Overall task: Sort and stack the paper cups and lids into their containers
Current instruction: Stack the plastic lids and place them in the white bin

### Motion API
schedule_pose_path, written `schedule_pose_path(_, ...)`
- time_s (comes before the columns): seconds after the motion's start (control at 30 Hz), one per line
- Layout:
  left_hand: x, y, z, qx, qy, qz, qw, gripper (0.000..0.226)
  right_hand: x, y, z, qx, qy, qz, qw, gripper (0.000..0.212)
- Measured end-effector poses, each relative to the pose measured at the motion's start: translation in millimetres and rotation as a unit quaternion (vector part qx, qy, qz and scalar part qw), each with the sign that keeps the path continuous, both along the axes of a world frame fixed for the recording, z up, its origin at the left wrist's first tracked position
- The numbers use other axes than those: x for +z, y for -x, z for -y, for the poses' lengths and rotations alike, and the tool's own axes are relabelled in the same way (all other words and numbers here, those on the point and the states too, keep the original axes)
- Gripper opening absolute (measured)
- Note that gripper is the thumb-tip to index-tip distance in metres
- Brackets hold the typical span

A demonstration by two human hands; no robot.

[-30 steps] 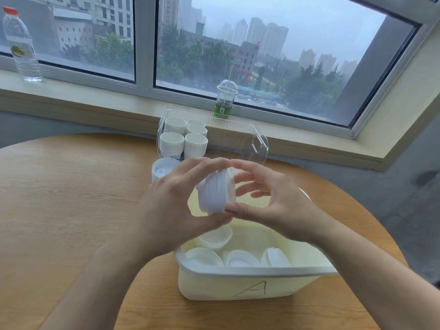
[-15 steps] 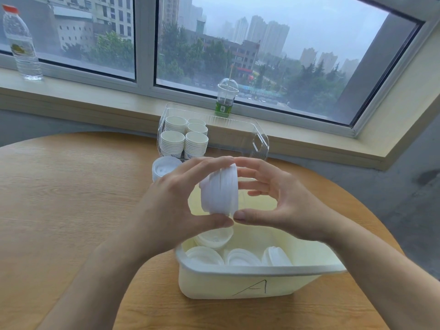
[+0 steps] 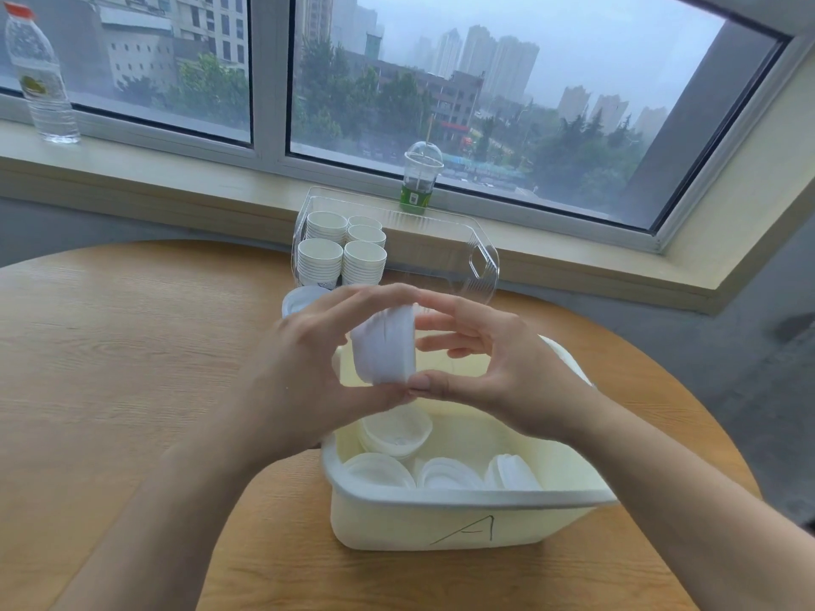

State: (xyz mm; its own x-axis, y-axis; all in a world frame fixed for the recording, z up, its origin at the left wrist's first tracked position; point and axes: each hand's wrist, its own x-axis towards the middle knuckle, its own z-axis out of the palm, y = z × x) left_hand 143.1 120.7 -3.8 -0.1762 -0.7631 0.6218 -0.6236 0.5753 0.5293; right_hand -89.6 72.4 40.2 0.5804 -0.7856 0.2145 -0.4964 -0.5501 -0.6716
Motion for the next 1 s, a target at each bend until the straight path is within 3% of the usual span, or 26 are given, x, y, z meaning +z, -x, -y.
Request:
schedule_pose_path(0.13, -1.0, -14.3, 2.8, 0.061, -0.003, -0.024, 0.998, 0.076, -11.0, -0.8, 13.9, -0.017, 0.015, -0.119, 0.993, 0.079)
schedule_pose_path(0.27, -2.7, -16.5, 3.1, 0.079, -0.021, -0.031, 0.996, 0.079, -21.4, -11.2, 28.6, 0.015, 0.005, -0.354, 0.935, 0.078)
schedule_pose_path(0.4, -5.6, -13.6, 5.6, 0.065, -0.021, -0.018, 0.998, 0.080, -36.1, -30.1, 36.5, 0.017, 0.025, -0.445, 0.895, 0.085)
schedule_pose_path(0.53, -6.8, -11.3, 7.3, 0.062, -0.020, -0.013, 0.998, 0.081, -50.6, -41.3, 37.2, 0.004, 0.060, -0.476, 0.877, 0.087)
schedule_pose_path(0.73, -6.8, -10.2, 8.5, 0.063, -0.020, -0.011, 0.998, 0.080, -43.5, -36.5, 35.3, 0.004, 0.022, -0.450, 0.893, 0.084)
schedule_pose_path(1.0, -6.5, -10.2, 8.8, 0.059, -0.022, -0.017, 0.998, 0.079, -18.0, -1.9, 26.6, -0.021, -0.033, -0.286, 0.957, 0.082)
